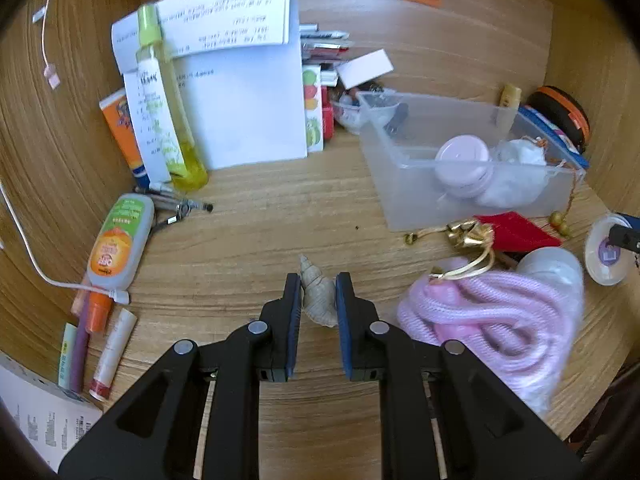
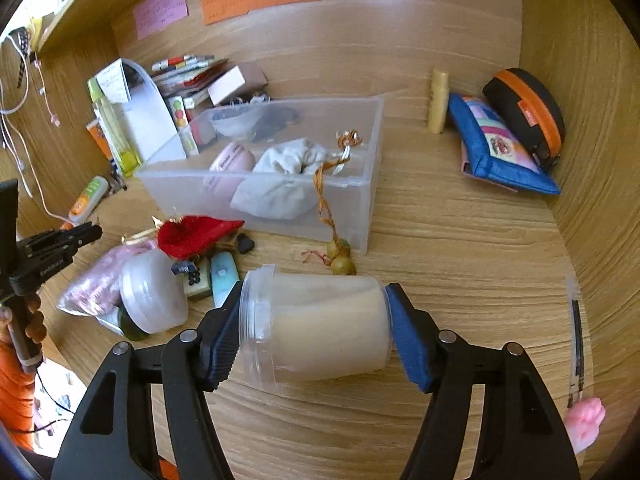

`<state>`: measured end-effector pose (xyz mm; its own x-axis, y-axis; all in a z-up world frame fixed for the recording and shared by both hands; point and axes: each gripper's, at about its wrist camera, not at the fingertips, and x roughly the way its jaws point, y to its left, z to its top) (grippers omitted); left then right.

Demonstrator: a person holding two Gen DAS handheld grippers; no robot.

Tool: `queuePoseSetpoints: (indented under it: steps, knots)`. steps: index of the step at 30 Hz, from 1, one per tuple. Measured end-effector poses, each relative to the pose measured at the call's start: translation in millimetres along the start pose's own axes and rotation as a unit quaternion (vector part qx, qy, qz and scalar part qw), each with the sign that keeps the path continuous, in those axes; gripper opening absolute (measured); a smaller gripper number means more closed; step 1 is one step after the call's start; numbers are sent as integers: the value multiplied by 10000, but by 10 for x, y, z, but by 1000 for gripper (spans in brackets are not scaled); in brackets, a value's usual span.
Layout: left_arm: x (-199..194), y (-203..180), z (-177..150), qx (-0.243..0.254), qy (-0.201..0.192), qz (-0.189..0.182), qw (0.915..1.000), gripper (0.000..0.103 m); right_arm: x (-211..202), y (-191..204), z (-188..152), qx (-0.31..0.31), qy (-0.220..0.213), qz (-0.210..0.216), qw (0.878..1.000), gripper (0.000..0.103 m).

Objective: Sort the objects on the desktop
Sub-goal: 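Carry the seashell and cream jar with both tools into the clear box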

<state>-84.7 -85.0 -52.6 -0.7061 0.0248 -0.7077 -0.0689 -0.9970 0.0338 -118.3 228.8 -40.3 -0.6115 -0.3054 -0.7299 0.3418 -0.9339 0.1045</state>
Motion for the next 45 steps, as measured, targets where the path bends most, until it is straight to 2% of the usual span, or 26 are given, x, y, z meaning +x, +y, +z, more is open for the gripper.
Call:
queuePoseSetpoints:
  steps: [15,22,27,37,45]
  knots:
    - [-273,-223,406,166,-549,-144,9982,16,-231,46,374,-111,-537,111,9984,64]
    - [-387,-369,693,284,-804,-303,9959,16,-235,53,575,21,-686,395,9969,64]
    - [-344,-494,822,303,-825,-528,9947,16,-201,119,674,10,-749,642,9951,64]
    - [-78,-670,1121,405,-715,-708,9941,16,7,160,1046,-127,-858,616,9943,64]
    - [229,-760,1284,430,-500,-813,9945,16,415,128,1295,-37,-642,589,9962,64]
